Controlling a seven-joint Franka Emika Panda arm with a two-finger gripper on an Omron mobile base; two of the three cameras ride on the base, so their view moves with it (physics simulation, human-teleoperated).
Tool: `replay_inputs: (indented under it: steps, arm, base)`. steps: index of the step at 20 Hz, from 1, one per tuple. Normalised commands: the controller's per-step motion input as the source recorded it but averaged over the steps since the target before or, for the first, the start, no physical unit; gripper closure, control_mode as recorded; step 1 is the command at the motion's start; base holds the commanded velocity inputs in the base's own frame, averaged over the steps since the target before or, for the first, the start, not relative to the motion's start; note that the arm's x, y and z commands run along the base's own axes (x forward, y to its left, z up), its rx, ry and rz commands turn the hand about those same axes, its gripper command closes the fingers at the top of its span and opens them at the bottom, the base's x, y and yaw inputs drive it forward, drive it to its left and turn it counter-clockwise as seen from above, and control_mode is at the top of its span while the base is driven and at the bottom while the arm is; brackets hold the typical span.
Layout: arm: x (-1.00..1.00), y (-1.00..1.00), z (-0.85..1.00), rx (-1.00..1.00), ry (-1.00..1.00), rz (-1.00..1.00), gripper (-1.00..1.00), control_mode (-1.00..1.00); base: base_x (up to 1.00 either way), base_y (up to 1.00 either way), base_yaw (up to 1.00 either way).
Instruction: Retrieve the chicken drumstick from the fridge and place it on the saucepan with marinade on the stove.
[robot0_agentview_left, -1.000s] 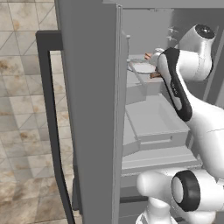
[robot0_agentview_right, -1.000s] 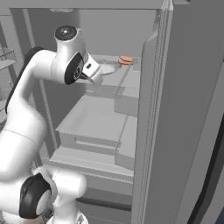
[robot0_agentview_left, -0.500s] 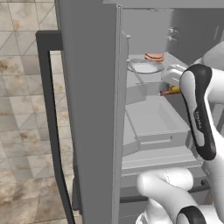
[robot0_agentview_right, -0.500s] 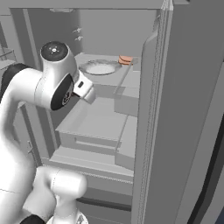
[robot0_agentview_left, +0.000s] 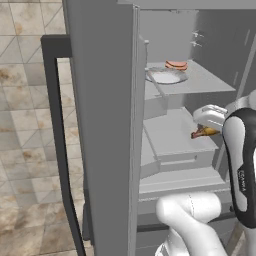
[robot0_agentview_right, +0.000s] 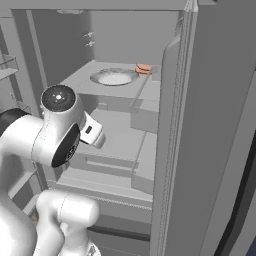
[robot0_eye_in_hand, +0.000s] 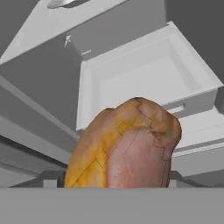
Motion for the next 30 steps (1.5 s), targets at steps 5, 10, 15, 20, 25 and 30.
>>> replay_inputs:
  steps: [5, 10, 15, 20, 25, 30]
  arm:
    - [-0.07, 0.0, -0.65, -0.02, -0.07, 0.03, 1.0, -1.0]
    - [0.0, 0.0, -0.16, 0.0, -0.06, 0.02, 1.0, 1.0]
    - [0.0, 0.0, 0.0, 0.0, 0.0, 0.0, 1.0, 1.0]
    - [0.0, 0.0, 0.0, 0.0, 0.0, 0.0, 1.0, 1.0]
    - [0.0, 0.0, 0.0, 0.0, 0.0, 0.0, 1.0, 1.0]
    - [0.0, 0.0, 0.0, 0.0, 0.0, 0.0, 1.0, 1.0]
  base:
    - [0.0, 0.0, 0.0]
    - [0.0, 0.0, 0.0]
    - [-0.52, 0.0, -0.01]
    - [-0.88, 0.02, 0.0]
    - [-0.81, 0.15, 0.0]
    - [-0.94, 0.02, 0.0]
